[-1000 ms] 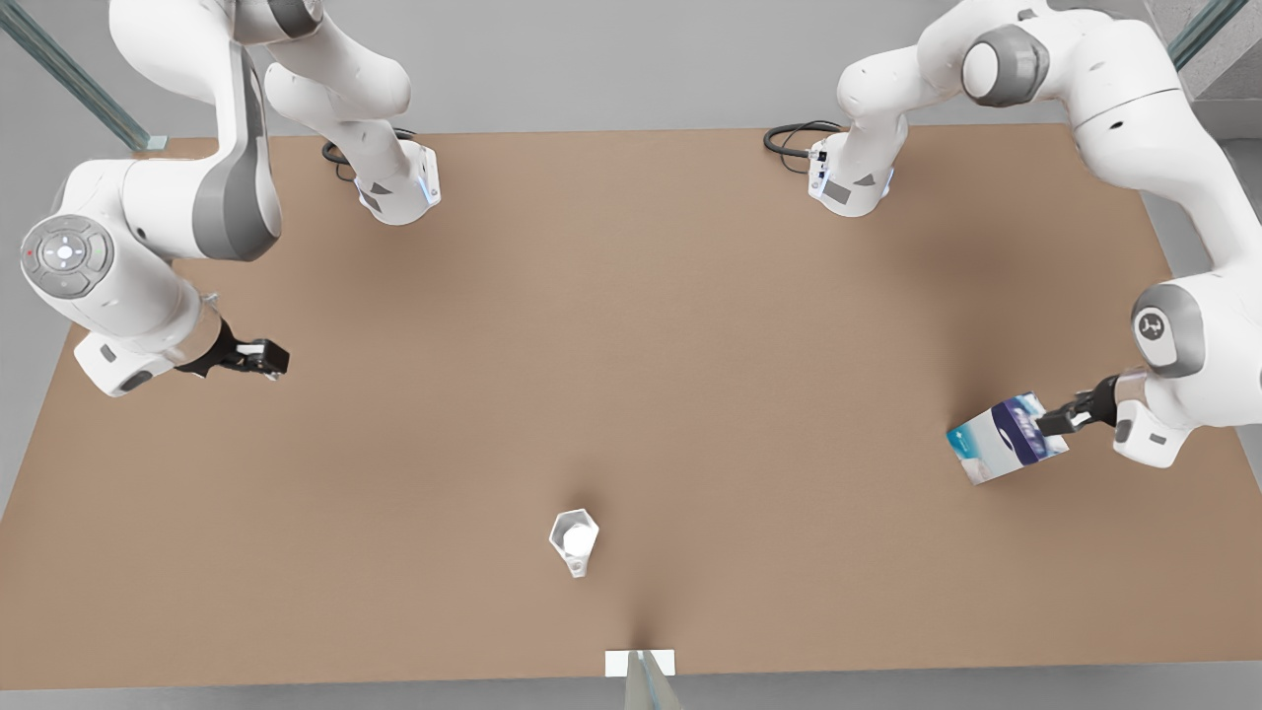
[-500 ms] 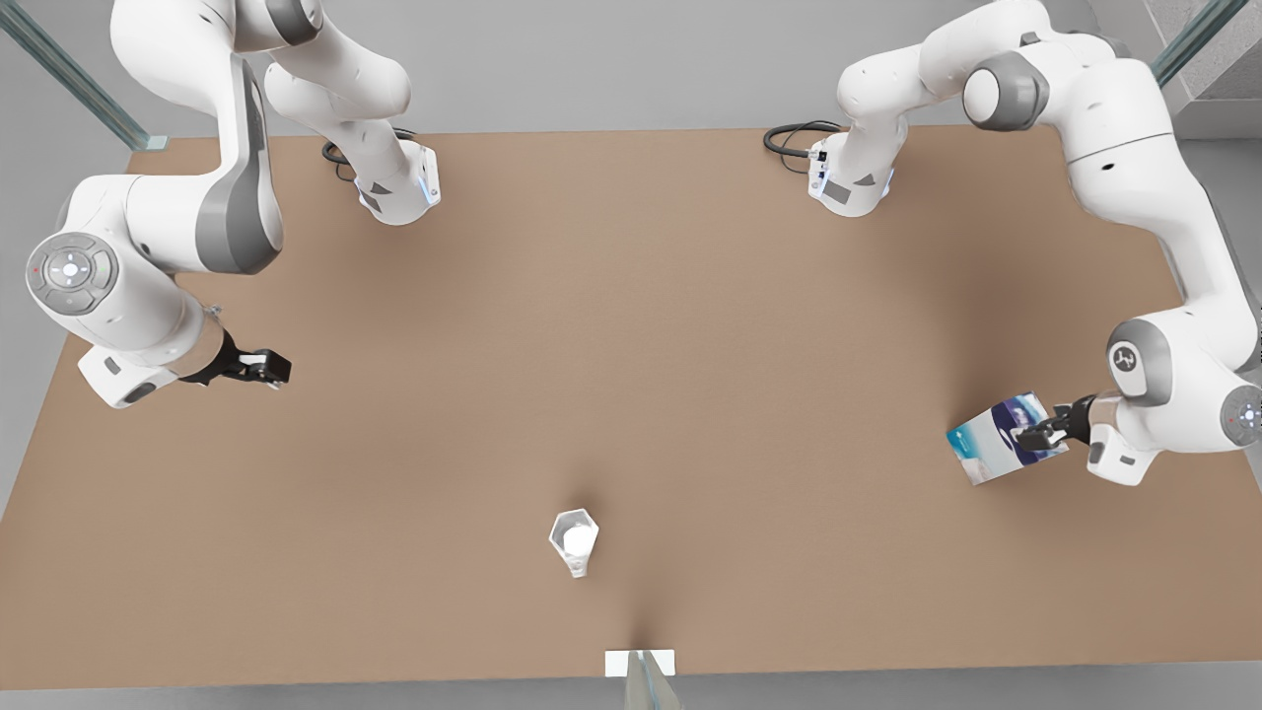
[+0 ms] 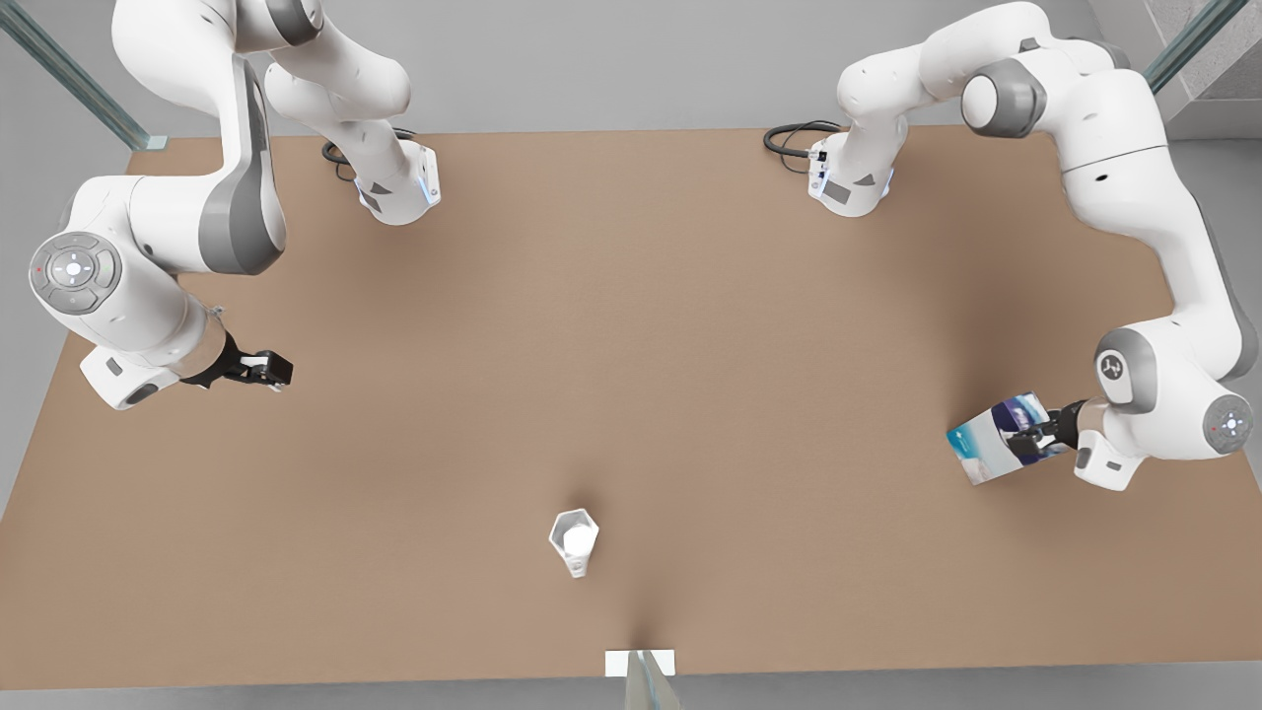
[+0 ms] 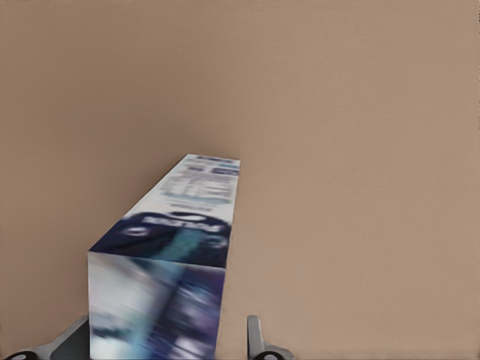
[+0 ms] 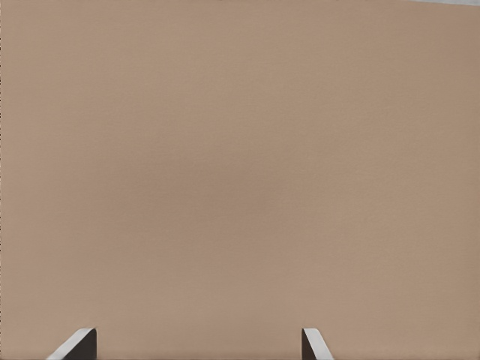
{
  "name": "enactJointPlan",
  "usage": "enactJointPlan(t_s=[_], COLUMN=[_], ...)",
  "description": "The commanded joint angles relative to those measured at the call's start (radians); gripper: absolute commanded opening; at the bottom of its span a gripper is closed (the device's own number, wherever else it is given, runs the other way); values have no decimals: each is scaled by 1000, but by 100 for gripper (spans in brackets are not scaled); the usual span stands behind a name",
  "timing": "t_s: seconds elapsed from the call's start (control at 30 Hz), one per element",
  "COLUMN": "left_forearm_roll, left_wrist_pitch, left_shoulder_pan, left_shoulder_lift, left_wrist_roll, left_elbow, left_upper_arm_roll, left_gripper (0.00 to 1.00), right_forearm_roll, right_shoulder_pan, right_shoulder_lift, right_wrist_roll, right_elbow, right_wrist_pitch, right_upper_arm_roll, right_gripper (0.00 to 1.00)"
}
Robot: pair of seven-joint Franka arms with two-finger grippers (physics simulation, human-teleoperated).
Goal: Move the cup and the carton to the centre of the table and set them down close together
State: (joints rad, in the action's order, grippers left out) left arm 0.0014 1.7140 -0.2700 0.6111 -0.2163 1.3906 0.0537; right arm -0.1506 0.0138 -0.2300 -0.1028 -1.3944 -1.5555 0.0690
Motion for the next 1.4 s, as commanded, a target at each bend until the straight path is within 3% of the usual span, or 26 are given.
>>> enactJointPlan(t_s=[0.0,0.37,0.4,0.43,0.47,0.77,1.07,1.17,1.37], left_forearm_roll=[3,8,6,5,3,-3,-14,-14,84], left_wrist_pitch=[-1,4,4,3,1,-10,-39,-39,55], left_shoulder_pan=[0,-5,-5,-5,-3,-2,6,14,196], left_shoulder_lift=[-2,-30,-30,-30,-31,-45,-151,-211,-249], left_wrist_roll=[2,-2,-2,-2,-2,-2,43,221,1075], left_elbow=[10,111,111,111,111,111,143,157,162], left_upper_arm_roll=[0,2,2,2,2,9,54,107,114], left_gripper=[97,95,87,70,62,59,59,58,59], right_forearm_roll=[0,-1,-1,-1,-1,-1,0,-1,-1], right_shoulder_pan=[0,2,2,2,3,3,3,2,0], right_shoulder_lift=[0,0,0,0,0,0,0,0,0], right_wrist_roll=[0,0,0,0,0,0,0,0,0], right_elbow=[0,0,0,0,0,0,0,0,0], right_wrist_pitch=[2,2,2,2,2,2,2,2,0], right_upper_arm_roll=[0,0,0,0,0,0,0,0,0], right_gripper=[100,100,100,100,100,100,100,100,100])
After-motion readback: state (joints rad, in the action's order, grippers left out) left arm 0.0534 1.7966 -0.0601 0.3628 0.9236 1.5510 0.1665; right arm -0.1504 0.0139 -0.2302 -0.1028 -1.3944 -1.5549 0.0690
